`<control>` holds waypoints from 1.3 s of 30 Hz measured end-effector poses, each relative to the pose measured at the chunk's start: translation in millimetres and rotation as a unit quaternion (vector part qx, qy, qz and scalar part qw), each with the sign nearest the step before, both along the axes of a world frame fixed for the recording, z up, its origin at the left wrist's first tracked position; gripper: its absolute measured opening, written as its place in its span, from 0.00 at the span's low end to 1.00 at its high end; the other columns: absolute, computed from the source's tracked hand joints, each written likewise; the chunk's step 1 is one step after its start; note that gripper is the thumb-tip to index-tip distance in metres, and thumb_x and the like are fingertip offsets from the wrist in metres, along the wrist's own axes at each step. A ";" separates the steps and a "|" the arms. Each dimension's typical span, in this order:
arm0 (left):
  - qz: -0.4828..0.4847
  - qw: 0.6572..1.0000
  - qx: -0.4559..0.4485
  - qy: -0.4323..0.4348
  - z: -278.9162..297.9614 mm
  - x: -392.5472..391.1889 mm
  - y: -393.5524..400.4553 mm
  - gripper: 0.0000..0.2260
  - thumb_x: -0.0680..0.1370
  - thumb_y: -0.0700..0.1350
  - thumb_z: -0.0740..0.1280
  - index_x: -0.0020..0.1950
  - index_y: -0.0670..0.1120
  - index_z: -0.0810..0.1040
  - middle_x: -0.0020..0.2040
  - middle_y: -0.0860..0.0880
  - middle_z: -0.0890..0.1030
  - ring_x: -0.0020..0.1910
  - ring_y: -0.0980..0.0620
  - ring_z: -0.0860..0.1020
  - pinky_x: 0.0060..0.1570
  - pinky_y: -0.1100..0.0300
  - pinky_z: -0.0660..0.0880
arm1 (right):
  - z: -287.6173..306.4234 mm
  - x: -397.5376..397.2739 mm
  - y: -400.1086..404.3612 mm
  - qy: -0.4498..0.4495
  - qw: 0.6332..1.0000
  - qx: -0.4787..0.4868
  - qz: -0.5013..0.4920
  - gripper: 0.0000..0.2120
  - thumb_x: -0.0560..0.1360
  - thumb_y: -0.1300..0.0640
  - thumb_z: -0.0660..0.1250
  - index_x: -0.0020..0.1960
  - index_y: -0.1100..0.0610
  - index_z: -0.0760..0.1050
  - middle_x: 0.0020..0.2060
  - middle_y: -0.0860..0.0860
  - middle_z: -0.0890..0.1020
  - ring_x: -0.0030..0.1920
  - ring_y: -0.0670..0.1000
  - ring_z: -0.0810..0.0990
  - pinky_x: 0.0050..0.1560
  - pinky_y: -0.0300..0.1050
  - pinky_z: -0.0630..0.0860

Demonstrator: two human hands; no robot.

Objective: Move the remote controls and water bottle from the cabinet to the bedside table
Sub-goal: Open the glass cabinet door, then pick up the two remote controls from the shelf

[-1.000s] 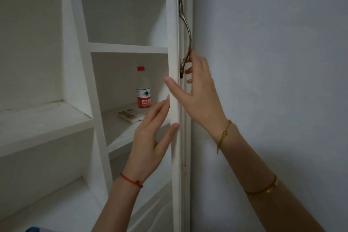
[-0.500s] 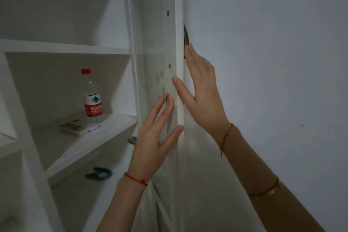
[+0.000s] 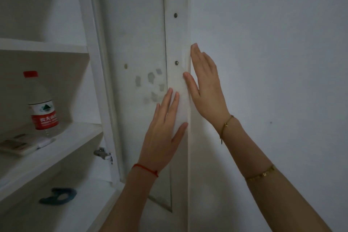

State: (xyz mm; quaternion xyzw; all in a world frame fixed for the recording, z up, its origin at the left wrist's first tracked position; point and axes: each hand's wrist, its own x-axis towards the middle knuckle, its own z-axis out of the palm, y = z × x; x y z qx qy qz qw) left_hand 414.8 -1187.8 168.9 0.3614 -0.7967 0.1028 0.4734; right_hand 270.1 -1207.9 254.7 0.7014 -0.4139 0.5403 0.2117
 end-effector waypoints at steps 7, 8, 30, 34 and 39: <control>0.017 0.999 -0.006 -0.034 -0.7 -27.6 -45.5 0.30 0.83 0.53 0.57 0.80 0.46 0.47 0.81 0.50 0.44 0.79 0.56 0.44 0.77 0.50 0.52 | 2.6 -30.7 -47.1 0.025 0.999 -0.019 -0.030 0.26 0.84 0.54 0.53 0.80 0.57 0.51 0.80 0.51 0.56 0.79 0.53 0.53 0.76 0.35 0.46; 0.019 0.999 -0.006 -0.039 -2.2 -31.6 -52.0 0.30 0.83 0.53 0.57 0.80 0.46 0.46 0.81 0.50 0.44 0.79 0.56 0.43 0.77 0.51 0.50 | 2.8 -34.7 -53.8 0.024 0.999 -0.018 -0.030 0.26 0.84 0.54 0.54 0.80 0.57 0.52 0.80 0.51 0.56 0.79 0.53 0.53 0.76 0.36 0.46; 0.055 0.997 0.020 -0.055 -0.9 -50.0 -85.7 0.32 0.82 0.51 0.59 0.80 0.49 0.44 0.80 0.54 0.39 0.79 0.56 0.41 0.77 0.51 0.53 | 1.1 -54.6 -97.7 -0.026 0.995 -0.036 0.090 0.25 0.83 0.58 0.58 0.78 0.61 0.57 0.78 0.55 0.62 0.79 0.55 0.56 0.78 0.53 0.55; 0.051 0.997 0.042 -0.043 0.4 -32.4 -69.8 0.31 0.82 0.52 0.59 0.79 0.52 0.45 0.80 0.56 0.41 0.78 0.60 0.45 0.76 0.52 0.56 | -5.5 -33.5 -89.6 -0.084 0.983 -0.103 0.124 0.23 0.81 0.61 0.63 0.73 0.66 0.64 0.71 0.59 0.71 0.73 0.57 0.67 0.74 0.55 0.63; 0.077 0.995 0.060 -0.003 -3.5 -11.3 -53.6 0.30 0.81 0.51 0.60 0.79 0.51 0.49 0.80 0.57 0.50 0.77 0.64 0.50 0.76 0.62 0.54 | -11.2 -7.8 -70.9 -0.070 0.969 -0.102 0.214 0.21 0.80 0.62 0.65 0.71 0.65 0.68 0.66 0.57 0.76 0.68 0.54 0.73 0.71 0.49 0.69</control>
